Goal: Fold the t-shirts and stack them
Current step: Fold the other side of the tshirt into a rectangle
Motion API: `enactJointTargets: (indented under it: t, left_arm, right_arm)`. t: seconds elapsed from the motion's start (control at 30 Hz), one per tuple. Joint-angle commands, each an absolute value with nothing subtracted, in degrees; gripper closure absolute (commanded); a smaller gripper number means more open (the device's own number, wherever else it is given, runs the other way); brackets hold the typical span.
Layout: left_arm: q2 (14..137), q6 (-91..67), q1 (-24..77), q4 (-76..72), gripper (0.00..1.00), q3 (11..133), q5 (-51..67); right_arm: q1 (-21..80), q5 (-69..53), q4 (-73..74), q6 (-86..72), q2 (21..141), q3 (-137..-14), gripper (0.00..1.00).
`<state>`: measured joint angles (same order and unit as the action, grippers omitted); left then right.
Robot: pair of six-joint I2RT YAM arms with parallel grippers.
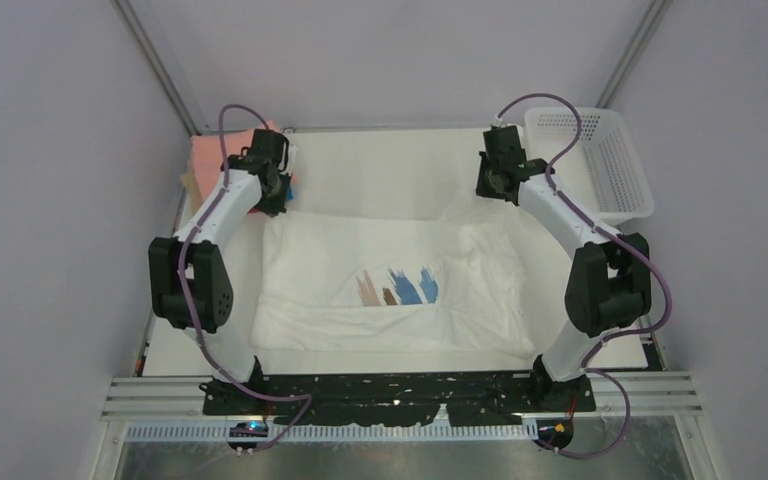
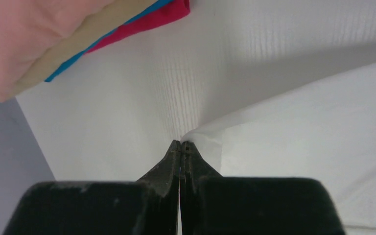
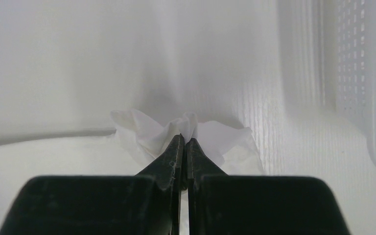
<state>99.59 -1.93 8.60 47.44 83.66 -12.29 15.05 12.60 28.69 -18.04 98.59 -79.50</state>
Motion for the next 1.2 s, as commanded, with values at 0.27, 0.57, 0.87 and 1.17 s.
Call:
enactJointTargets:
  t: [0.27, 0.57, 0.87, 1.17]
  left_arm:
    - [94.7, 26.9, 8.7, 39.0, 1.0, 76.9, -0.5]
    - [86.5, 26.8, 8.7, 35.4, 1.0, 67.0, 1.5]
    - [78.2, 27.4, 8.7, 35.7, 1.0, 60.7, -5.2]
    - [67.6, 22.5, 9.2, 31.1, 1.0, 50.8, -6.7]
  right_arm:
    - [15.0, 8.6, 25.3, -16.2, 91.3, -75.8, 0.94]
    - [15.1, 6.4, 24.6, -15.5, 82.2, -66.9, 0.94]
    - [15.1, 6.9, 28.0, -14.0, 72.4, -61.1, 0.94]
    - [15.1, 3.6, 28.5, -14.6, 63.5, -55.6, 0.94]
